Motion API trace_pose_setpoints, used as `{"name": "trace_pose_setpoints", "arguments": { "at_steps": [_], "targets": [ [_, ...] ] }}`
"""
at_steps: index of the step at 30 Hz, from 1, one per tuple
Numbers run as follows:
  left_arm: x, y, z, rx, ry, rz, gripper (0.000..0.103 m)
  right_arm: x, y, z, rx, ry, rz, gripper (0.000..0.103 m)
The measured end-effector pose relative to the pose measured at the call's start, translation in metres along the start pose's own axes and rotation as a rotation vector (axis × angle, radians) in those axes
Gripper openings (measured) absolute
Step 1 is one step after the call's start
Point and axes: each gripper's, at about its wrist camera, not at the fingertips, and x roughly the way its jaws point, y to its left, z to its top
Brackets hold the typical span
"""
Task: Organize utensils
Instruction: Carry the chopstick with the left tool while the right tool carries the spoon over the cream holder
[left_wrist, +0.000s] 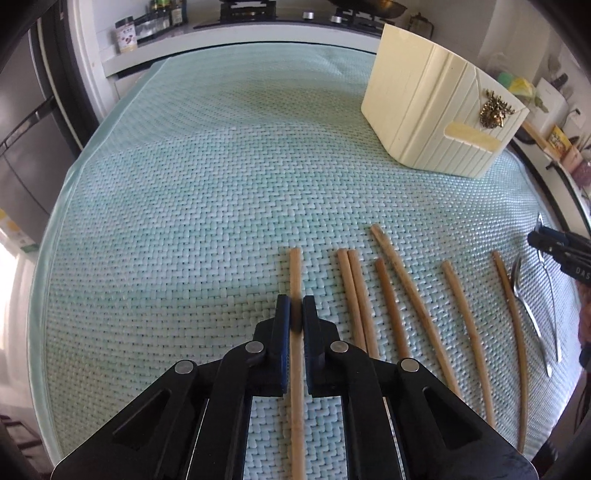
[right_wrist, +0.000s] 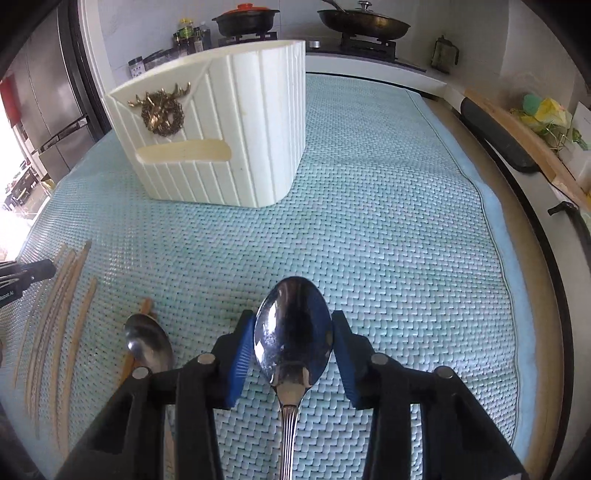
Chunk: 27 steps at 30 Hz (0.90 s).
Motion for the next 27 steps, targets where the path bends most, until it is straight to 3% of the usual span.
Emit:
{"name": "trace_pose_setpoints", "arguments": {
  "at_steps": [15,27],
  "targets": [
    [-0.137,-0.021,-0.002,-0.015,-0.290,-0.104,0.005,-0.140,0.019,-0.012,-0.062,-0.269,0.090,0.042],
    [-0.168,-0.028,0.026,-0.028,-0.362,-0.160,0.005,-0.173,0.033,0.007,-0.074,-0.347,0.105,0.042]
  ]
}}
